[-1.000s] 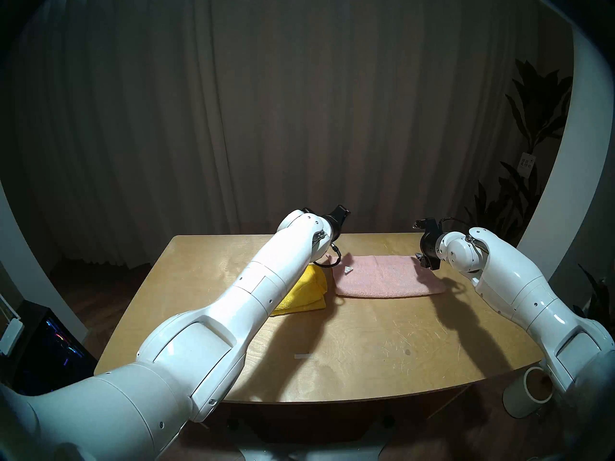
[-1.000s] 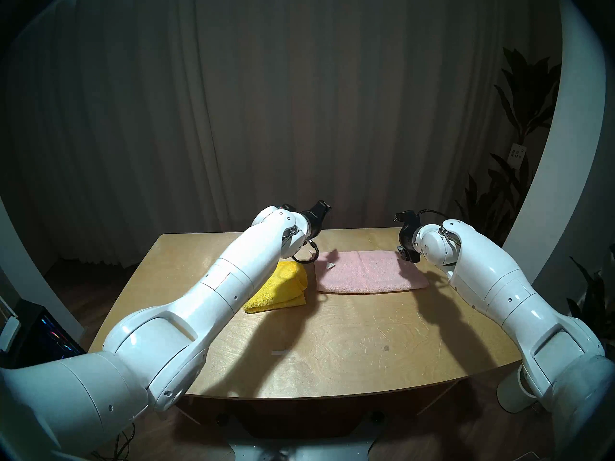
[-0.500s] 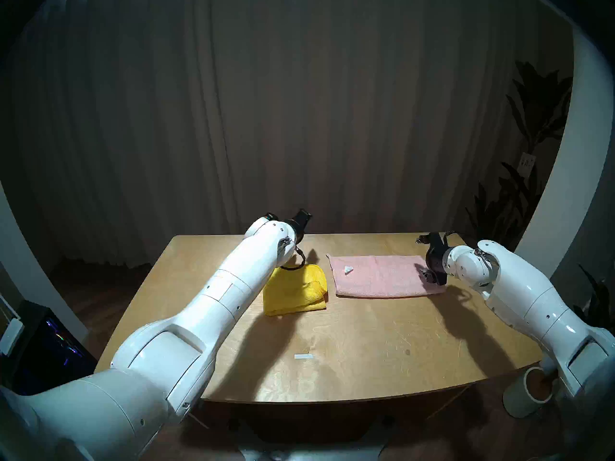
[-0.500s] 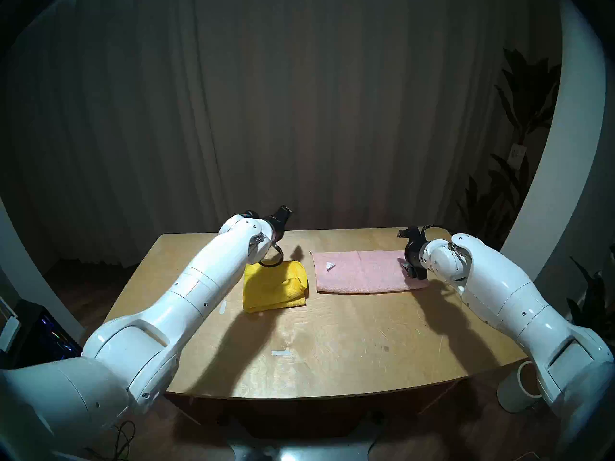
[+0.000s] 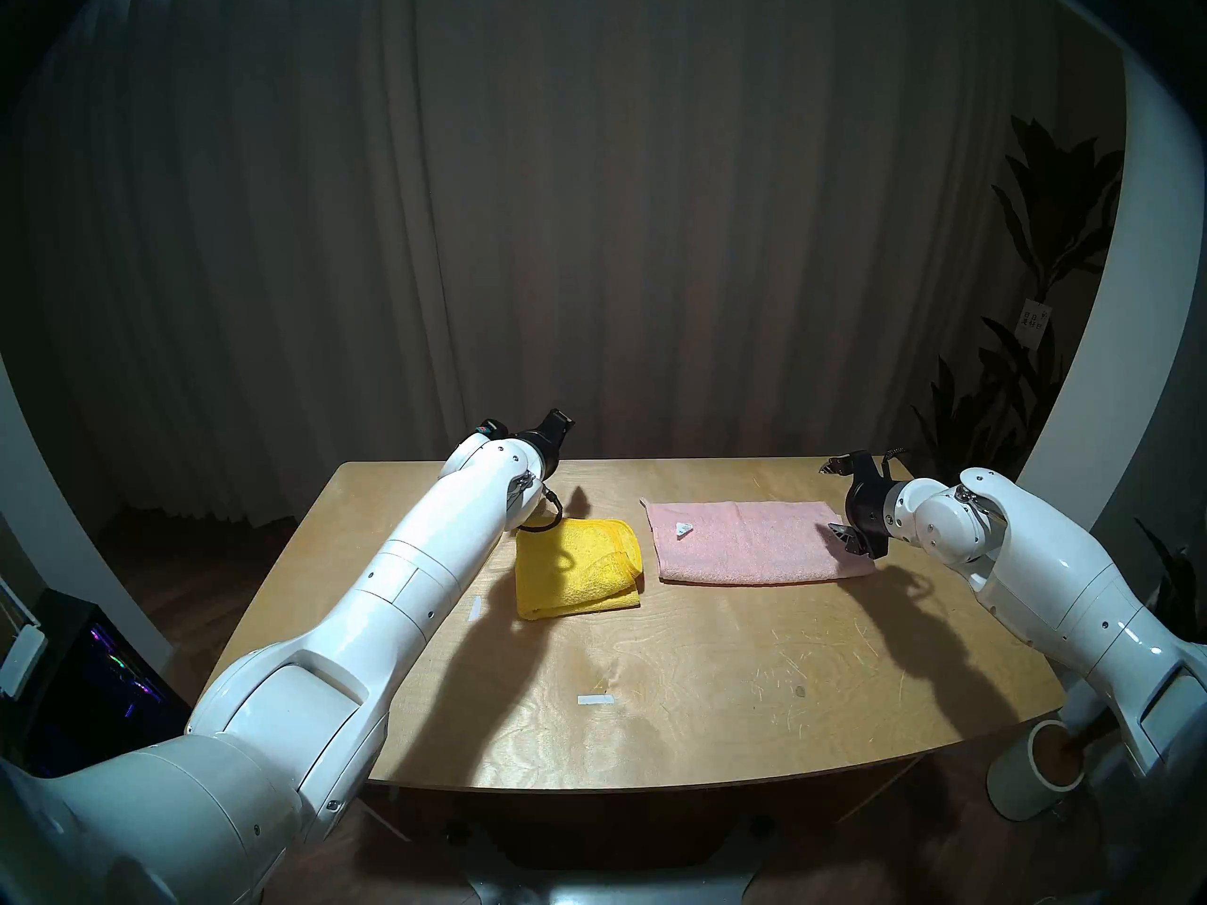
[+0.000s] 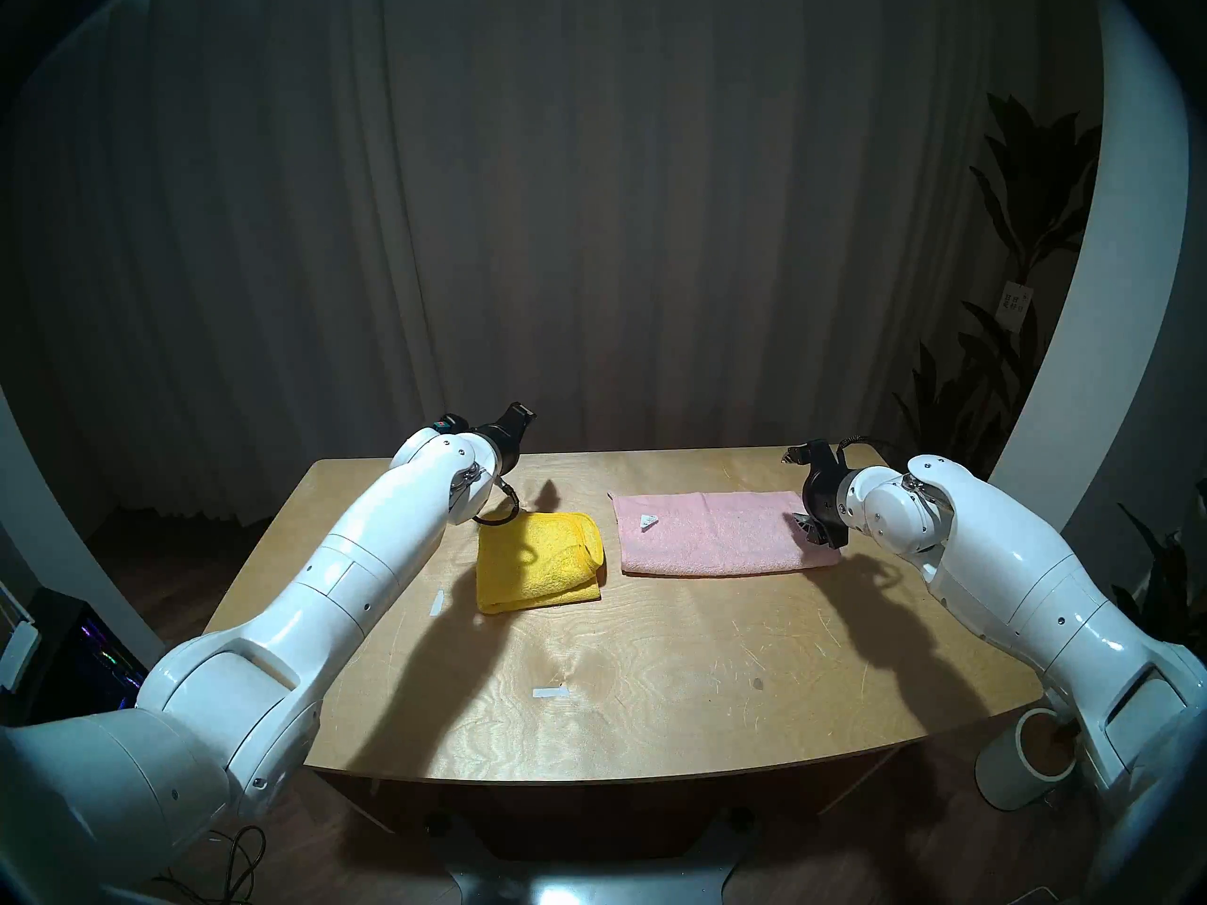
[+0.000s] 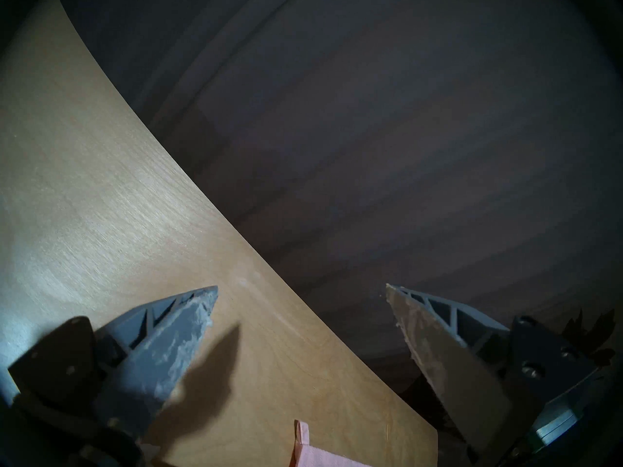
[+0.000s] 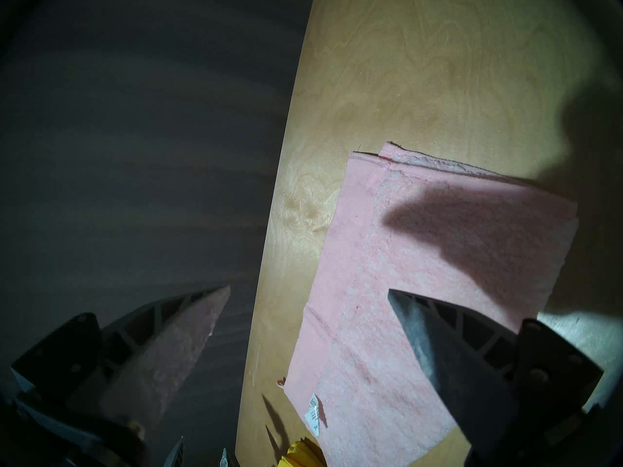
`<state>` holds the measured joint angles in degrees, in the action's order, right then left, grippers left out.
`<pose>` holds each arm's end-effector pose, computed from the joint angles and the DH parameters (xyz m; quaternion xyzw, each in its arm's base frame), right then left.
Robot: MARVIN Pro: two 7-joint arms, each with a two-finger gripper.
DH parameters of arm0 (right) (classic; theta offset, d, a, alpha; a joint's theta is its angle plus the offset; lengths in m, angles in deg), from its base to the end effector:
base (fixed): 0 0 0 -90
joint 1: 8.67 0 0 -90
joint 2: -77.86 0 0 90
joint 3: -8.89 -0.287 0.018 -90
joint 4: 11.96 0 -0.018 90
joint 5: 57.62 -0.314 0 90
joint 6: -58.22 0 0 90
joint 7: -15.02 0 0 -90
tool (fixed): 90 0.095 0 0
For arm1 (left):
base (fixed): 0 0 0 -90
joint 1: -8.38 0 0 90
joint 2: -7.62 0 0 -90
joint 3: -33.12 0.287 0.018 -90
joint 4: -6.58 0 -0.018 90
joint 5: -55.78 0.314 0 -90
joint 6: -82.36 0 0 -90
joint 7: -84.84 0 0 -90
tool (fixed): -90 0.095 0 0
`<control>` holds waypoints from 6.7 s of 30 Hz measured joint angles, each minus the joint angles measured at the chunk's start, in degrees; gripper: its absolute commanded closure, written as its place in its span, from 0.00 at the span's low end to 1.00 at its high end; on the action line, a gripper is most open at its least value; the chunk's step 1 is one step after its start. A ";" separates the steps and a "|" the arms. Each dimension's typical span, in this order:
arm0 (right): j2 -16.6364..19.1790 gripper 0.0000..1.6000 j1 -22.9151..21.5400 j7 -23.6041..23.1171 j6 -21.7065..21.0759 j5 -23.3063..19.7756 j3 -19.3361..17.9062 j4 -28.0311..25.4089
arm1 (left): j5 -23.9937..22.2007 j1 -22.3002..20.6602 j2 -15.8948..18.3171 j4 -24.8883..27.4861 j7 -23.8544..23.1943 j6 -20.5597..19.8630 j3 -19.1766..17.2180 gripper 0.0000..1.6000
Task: Fold each towel twice and stack them on table
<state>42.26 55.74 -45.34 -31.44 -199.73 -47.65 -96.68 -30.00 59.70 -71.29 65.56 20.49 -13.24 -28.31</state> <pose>0.4722 -0.1523 -0.2438 -0.7160 0.5213 -0.3224 0.3342 0.5769 -0.0546 -0.2618 0.7654 0.3428 0.4564 0.2971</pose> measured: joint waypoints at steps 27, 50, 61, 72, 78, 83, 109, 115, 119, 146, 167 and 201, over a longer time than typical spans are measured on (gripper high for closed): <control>11.37 0.00 10.28 -0.11 -2.91 -5.57 -1.40 -9.20 | 1.10 8.24 4.88 8.22 -3.38 1.83 -1.17 0.00; 21.38 0.00 19.17 -3.00 1.87 -7.85 -1.86 -13.96 | 1.42 15.41 7.55 19.79 -7.44 3.58 -1.56 0.00; 25.05 0.00 23.00 -5.91 7.90 -7.68 -1.89 -12.16 | 1.78 19.24 9.19 25.02 -9.06 4.75 -1.98 0.00; 26.81 0.00 26.79 -11.09 12.71 -9.02 -1.13 -15.90 | 2.32 23.27 11.12 30.45 -10.63 6.51 -3.00 0.00; 27.45 0.00 29.02 -16.96 17.22 -9.89 -0.93 -19.22 | 2.82 26.37 12.58 34.31 -11.60 8.19 -4.12 0.00; 27.79 0.00 30.52 -21.53 21.73 -10.25 -0.93 -20.84 | 3.19 28.71 13.47 37.11 -12.35 9.58 -4.82 0.00; 13.38 0.00 28.17 -37.48 28.46 -8.31 3.31 -11.54 | 7.59 32.37 15.44 39.00 -5.40 11.95 -4.67 0.00; 9.39 0.00 24.71 -36.86 25.86 -5.50 3.75 -7.63 | 8.22 31.42 15.41 38.84 -3.66 11.45 -4.83 0.00; 7.22 0.00 22.73 -35.41 24.41 -3.42 3.94 -5.52 | 8.38 31.10 15.23 38.84 -2.91 11.41 -5.00 0.00; 2.37 0.00 11.12 -20.61 20.12 6.09 8.68 -0.85 | 4.77 32.55 15.98 39.99 -0.88 13.00 -8.98 0.00; 0.89 0.00 5.49 -12.23 17.43 6.15 10.01 2.81 | 4.41 32.58 16.02 39.50 -1.20 13.69 -8.74 0.00; -0.92 1.00 -0.44 -9.14 7.81 9.17 13.80 10.42 | 5.78 32.57 14.12 39.38 0.57 15.70 -9.02 0.00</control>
<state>41.34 55.30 -54.48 -23.63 -190.57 -33.85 -86.25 -24.22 92.27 -57.17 104.94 21.06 2.46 -37.33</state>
